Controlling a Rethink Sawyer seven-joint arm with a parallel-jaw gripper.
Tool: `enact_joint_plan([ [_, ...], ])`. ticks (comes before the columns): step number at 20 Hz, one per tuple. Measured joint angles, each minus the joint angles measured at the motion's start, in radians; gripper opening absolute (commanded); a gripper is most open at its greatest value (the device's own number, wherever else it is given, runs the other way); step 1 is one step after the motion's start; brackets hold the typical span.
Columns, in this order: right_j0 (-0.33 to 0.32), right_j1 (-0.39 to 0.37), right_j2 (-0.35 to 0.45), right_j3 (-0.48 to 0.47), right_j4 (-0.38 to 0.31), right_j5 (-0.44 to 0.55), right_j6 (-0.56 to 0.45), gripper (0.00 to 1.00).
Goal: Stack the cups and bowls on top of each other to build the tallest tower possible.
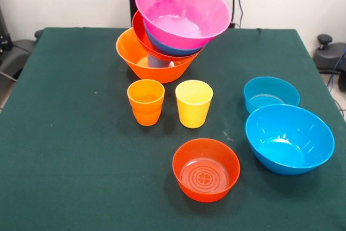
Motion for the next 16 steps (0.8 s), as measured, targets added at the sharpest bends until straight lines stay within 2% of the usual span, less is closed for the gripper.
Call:
enact_joint_plan([
  [9, -0.027, 0.043, 0.0, -0.025, -0.007, 0.046, 0.0, 1.0],
  [16, -0.039, 0.043, 0.0, -0.026, -0.012, 0.079, 0.0, 1.0],
])
